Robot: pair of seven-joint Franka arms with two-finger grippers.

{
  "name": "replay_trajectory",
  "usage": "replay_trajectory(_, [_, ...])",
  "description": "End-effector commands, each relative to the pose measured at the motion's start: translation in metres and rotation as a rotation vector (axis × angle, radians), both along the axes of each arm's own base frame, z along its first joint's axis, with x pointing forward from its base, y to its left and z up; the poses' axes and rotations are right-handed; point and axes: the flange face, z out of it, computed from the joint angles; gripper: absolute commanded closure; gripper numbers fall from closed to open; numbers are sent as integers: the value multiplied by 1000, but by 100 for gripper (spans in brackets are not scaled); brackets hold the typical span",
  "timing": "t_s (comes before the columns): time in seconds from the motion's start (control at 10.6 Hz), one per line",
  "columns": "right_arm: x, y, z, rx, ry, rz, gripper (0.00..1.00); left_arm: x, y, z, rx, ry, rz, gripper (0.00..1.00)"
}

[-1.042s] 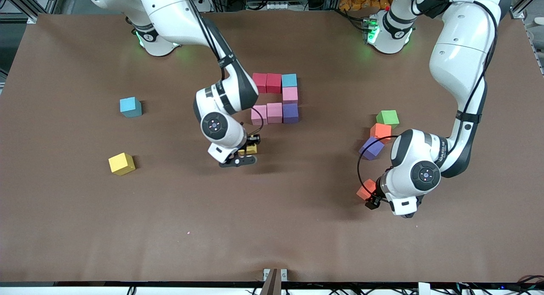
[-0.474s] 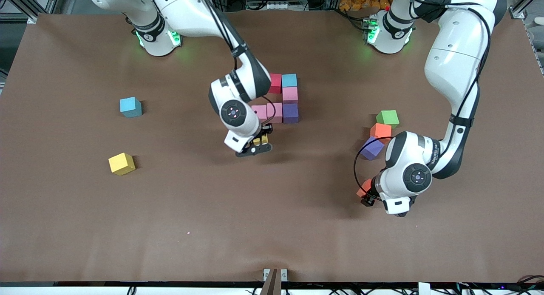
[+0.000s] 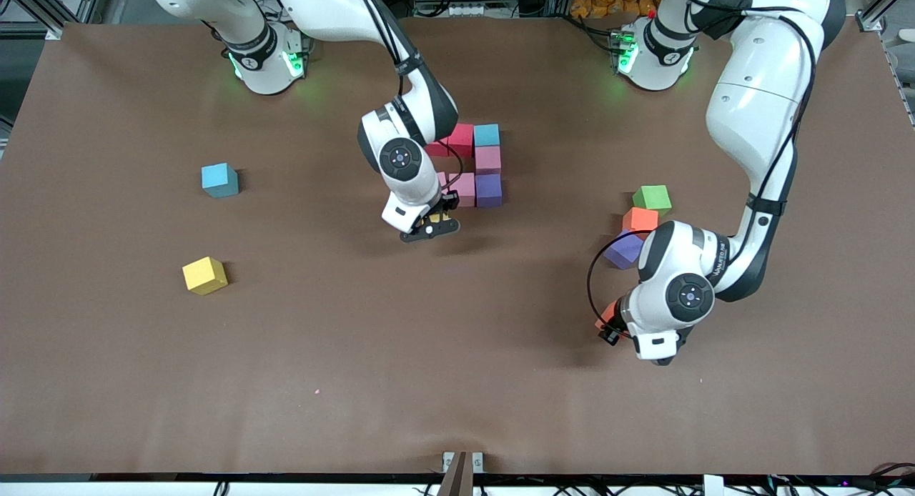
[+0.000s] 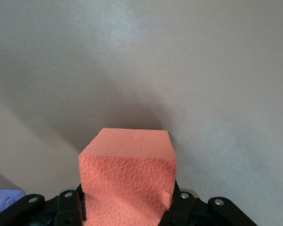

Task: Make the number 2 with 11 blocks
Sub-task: 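Place the yellow cube below the pink cubes with the right gripper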

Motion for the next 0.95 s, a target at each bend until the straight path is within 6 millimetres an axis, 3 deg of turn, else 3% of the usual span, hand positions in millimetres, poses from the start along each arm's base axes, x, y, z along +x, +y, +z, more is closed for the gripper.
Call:
replay_trajectory(0.0, [-4, -4, 11, 7, -8, -11, 79, 0, -11, 15, -8, -24, -109, 59])
replay_trajectory(0.28, [-1, 0, 14, 16, -20, -13, 78, 1, -12, 17, -18, -31, -265, 62])
replay_trajectory(0.57, [-2, 1, 12, 19, -16, -20, 74, -7, -45, 23, -33, -46, -400, 63])
replay_trajectory(0.66, [-1, 1, 13, 27, -21, -25, 45, -6, -47, 26, -37, -54, -458, 62])
replay_trajectory(0.76, [0, 1, 14, 27, -22, -26, 0, -4, -53, 34, -44, -73, -510, 62])
replay_trajectory(0.85, [3, -2, 17, 31, -23, -31, 0, -6, -62, 37, -59, -77, -534, 62])
